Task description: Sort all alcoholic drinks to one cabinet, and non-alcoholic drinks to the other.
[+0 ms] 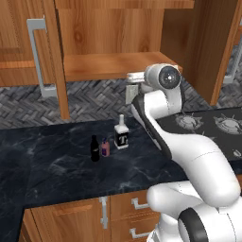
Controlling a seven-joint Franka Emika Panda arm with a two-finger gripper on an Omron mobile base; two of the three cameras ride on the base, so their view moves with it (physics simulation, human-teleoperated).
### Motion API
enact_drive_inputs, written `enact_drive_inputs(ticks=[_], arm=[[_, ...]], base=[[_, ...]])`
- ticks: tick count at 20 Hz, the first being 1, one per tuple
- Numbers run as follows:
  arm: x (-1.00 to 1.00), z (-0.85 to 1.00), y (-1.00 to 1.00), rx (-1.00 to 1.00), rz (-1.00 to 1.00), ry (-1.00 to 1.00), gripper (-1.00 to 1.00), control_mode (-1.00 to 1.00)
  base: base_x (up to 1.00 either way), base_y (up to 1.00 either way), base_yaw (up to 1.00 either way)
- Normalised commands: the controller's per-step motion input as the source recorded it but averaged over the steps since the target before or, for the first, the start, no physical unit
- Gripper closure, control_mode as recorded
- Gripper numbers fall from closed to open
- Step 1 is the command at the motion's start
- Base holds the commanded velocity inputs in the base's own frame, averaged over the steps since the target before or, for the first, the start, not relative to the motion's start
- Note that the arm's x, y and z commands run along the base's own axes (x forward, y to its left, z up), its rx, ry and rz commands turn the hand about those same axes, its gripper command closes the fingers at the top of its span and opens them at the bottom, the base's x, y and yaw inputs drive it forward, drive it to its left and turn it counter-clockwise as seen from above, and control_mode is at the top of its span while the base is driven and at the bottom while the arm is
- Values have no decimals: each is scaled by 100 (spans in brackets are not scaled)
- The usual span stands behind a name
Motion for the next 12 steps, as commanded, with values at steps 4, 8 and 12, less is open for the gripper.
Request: enact_drive_inputs(ticks=[4,8,12], arm=[[-8,53,10,2,0,-3,100,-100],[-1,51,12,2,0,0,100,-100],[-1,45,9,1,0,0,100,-100]], base=[[0,0,0],[0,0,0],[0,0,0]])
